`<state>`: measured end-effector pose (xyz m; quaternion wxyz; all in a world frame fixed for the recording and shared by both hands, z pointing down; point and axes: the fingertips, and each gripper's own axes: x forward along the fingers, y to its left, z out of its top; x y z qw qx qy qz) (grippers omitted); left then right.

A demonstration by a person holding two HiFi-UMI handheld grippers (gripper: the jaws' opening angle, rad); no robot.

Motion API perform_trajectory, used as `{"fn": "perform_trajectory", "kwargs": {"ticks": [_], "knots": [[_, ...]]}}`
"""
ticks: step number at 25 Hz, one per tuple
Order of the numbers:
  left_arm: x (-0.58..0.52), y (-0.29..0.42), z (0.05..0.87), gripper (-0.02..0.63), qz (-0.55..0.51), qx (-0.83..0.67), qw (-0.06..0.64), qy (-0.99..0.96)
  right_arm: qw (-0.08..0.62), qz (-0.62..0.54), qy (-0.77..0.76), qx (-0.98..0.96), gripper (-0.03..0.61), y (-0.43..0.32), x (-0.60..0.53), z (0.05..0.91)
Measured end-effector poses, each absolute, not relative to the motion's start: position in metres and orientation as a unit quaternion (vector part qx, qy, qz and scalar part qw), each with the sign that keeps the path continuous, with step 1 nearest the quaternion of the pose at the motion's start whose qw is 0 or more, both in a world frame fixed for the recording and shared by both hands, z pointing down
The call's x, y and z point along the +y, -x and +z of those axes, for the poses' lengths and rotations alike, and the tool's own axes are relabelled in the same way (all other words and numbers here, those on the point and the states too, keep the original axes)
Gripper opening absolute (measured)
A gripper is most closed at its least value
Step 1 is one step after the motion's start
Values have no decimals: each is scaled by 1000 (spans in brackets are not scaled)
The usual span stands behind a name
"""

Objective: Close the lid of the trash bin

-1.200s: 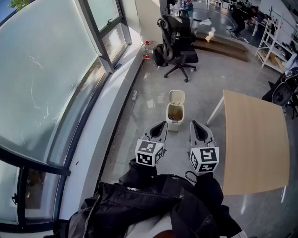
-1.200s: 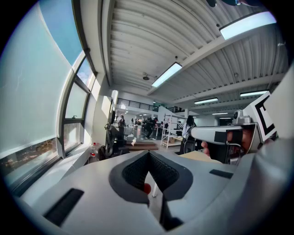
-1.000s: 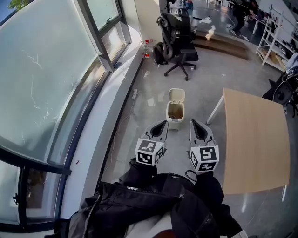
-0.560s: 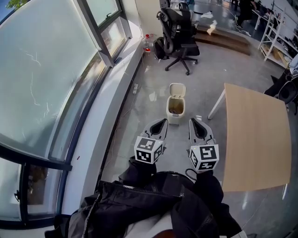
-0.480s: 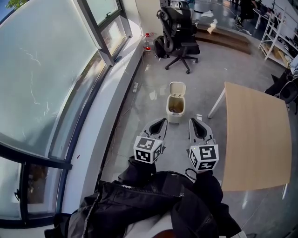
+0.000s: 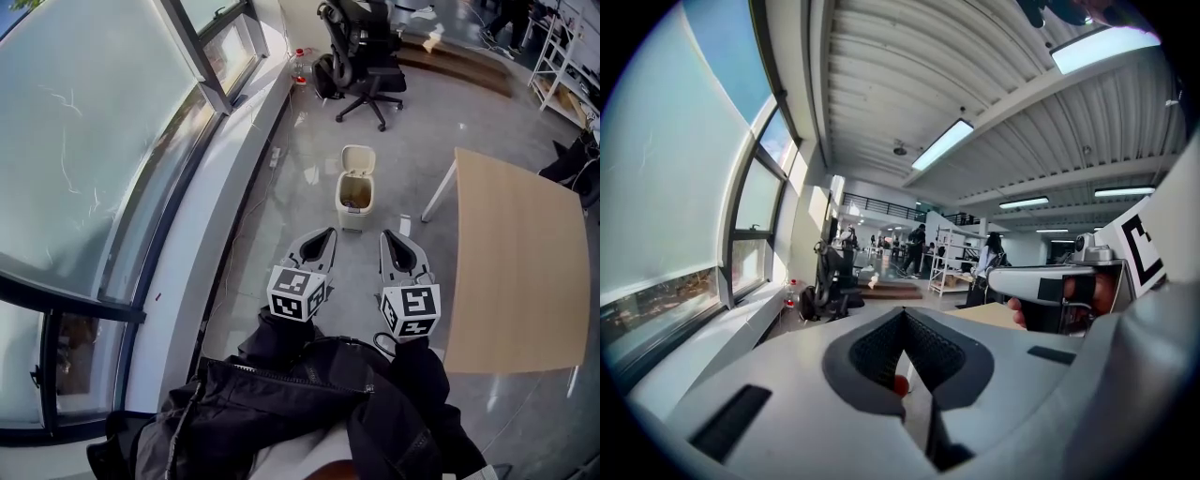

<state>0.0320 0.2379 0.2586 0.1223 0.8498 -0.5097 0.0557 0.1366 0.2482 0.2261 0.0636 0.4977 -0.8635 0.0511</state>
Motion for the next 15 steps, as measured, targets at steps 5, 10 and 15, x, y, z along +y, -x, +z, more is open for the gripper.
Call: {"fn": "perform_trajectory", "kwargs": {"ticks": [5,10,15], "knots": [[241,-31,268,-5,62,-516,129,-845,67,65,-497,-863,3,-139,252,239],[233,-30,280,-5,67,-510,138,-847,71,78,-503,-858,3,-141,246,252],[203,-26,291,-5,65,-504,142,-850,80,80,-510,-853,3,-138,222,264]]}}
